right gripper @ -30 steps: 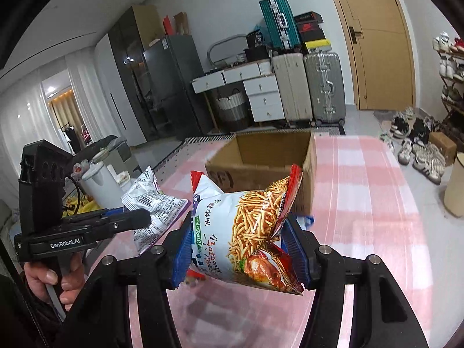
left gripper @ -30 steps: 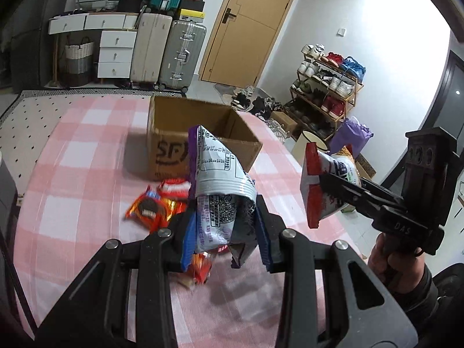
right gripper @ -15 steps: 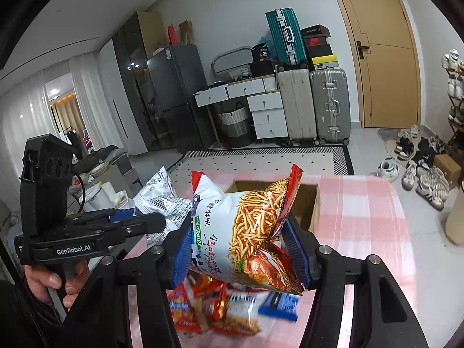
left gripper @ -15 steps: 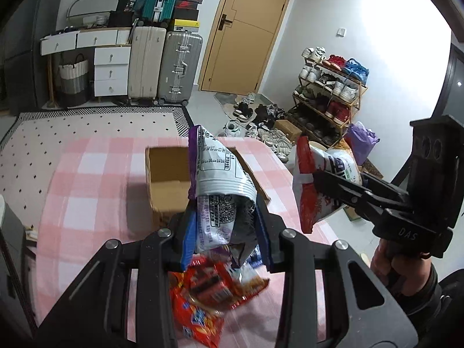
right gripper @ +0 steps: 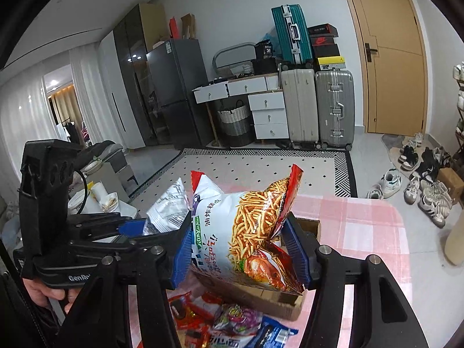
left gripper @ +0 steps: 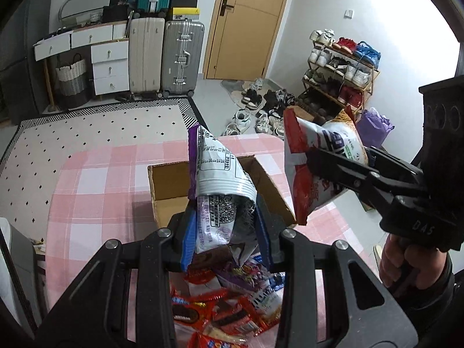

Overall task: Organize snacks
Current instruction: 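Open both grippers to drop the two bags into the cardboard box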

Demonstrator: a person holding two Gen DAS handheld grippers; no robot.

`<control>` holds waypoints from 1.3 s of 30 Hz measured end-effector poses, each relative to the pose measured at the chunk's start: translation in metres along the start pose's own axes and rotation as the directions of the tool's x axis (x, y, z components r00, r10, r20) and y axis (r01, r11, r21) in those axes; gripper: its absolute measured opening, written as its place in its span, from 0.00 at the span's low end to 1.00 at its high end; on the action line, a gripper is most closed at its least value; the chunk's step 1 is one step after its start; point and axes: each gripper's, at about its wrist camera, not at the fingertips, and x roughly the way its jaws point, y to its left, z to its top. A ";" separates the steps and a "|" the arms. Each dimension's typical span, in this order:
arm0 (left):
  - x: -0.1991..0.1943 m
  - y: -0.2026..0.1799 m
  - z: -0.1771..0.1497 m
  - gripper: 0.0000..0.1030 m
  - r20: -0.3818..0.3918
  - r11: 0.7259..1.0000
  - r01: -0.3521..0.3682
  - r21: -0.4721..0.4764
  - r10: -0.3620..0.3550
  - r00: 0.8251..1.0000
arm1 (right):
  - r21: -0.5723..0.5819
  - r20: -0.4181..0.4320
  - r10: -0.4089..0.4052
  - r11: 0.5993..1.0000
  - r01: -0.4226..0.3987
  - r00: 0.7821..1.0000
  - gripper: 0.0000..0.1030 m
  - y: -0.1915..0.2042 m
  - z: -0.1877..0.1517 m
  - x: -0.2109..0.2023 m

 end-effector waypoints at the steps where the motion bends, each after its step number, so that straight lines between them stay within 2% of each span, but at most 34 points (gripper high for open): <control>1: 0.007 0.001 0.002 0.31 -0.004 1.000 -0.003 0.002 0.003 1.000 | 0.004 -0.007 -0.005 1.000 0.005 1.000 0.57 -0.002 0.000 0.007; 10: 0.064 0.023 -0.006 0.32 -0.048 0.999 0.001 -0.039 -0.003 0.999 | 0.026 -0.066 -0.024 0.999 0.025 0.998 0.57 -0.024 -0.013 0.061; 22: 0.121 0.044 -0.009 0.34 -0.075 0.997 0.000 -0.074 -0.006 0.997 | 0.058 -0.119 -0.021 0.998 0.028 0.993 0.58 -0.043 -0.029 0.107; 25: 0.131 0.046 -0.007 0.44 -0.073 0.997 -0.017 -0.080 0.011 0.997 | 0.062 -0.112 -0.029 0.997 0.036 0.993 0.61 -0.046 -0.032 0.114; 27: 0.133 0.048 -0.006 0.56 -0.069 0.995 -0.035 -0.093 0.028 0.997 | 0.070 -0.105 -0.032 0.997 0.039 0.994 0.62 -0.046 -0.031 0.116; 28: 0.133 0.049 -0.005 0.60 -0.068 0.994 -0.040 -0.101 0.033 0.997 | 0.074 -0.094 -0.029 0.997 0.035 0.995 0.66 -0.047 -0.030 0.114; 29: 0.132 0.051 -0.005 0.69 -0.067 0.993 -0.049 -0.104 0.042 0.997 | 0.070 -0.081 -0.030 0.997 0.036 0.996 0.72 -0.046 -0.028 0.110; 30: 0.129 0.053 -0.005 0.76 -0.059 0.993 -0.059 -0.107 0.053 0.997 | 0.064 -0.059 -0.050 0.997 0.054 0.997 0.80 -0.045 -0.027 0.104; 31: 0.125 0.053 -0.005 0.77 -0.051 0.992 -0.063 -0.107 0.058 0.997 | 0.059 -0.039 -0.060 0.996 0.062 0.997 0.83 -0.045 -0.027 0.098; 39: 0.075 0.053 -0.020 0.77 0.022 0.990 -0.081 -0.115 0.084 0.996 | 0.074 0.036 -0.080 0.994 0.077 0.996 0.83 -0.045 -0.026 0.046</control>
